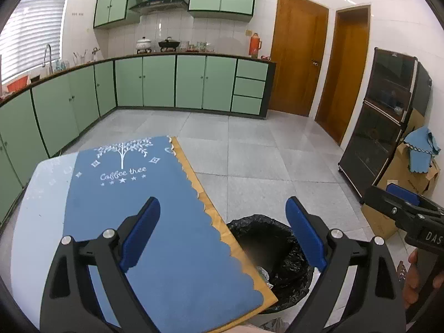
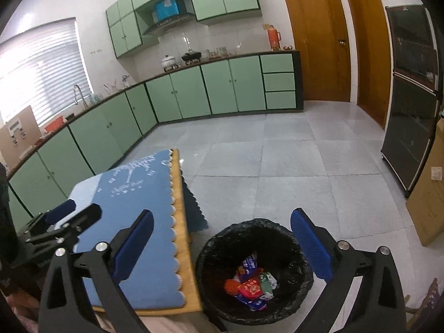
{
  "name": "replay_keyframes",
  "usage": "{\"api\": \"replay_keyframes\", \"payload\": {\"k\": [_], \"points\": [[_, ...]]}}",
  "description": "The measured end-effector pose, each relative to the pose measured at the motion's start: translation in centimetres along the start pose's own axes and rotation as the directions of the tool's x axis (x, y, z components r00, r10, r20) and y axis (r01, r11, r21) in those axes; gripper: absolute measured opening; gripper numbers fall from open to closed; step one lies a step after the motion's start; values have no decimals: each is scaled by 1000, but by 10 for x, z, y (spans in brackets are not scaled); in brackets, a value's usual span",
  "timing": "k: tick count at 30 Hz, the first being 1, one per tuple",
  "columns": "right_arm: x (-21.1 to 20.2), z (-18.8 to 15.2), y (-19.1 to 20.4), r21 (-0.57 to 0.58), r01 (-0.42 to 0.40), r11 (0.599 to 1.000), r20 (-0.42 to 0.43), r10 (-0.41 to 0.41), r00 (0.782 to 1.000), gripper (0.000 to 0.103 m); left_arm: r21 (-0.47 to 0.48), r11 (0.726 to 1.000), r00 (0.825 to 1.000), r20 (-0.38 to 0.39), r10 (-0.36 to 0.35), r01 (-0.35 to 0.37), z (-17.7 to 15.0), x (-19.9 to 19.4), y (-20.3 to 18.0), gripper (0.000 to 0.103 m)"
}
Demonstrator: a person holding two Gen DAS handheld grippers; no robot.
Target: Collect trash
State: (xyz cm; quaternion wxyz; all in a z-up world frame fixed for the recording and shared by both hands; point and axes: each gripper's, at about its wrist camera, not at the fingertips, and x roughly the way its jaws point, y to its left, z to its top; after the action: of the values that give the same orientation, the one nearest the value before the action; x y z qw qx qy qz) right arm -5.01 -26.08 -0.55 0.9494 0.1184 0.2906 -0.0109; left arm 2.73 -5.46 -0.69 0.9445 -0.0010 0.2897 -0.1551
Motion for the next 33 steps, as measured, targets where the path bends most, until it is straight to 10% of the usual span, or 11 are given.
{"api": "replay_keyframes", "payload": {"k": [33], "points": [[-31,-4,29,-112,31,993,101,-20,995,97,-11,999,995,90,41,-40,4,-41,8,90]]}}
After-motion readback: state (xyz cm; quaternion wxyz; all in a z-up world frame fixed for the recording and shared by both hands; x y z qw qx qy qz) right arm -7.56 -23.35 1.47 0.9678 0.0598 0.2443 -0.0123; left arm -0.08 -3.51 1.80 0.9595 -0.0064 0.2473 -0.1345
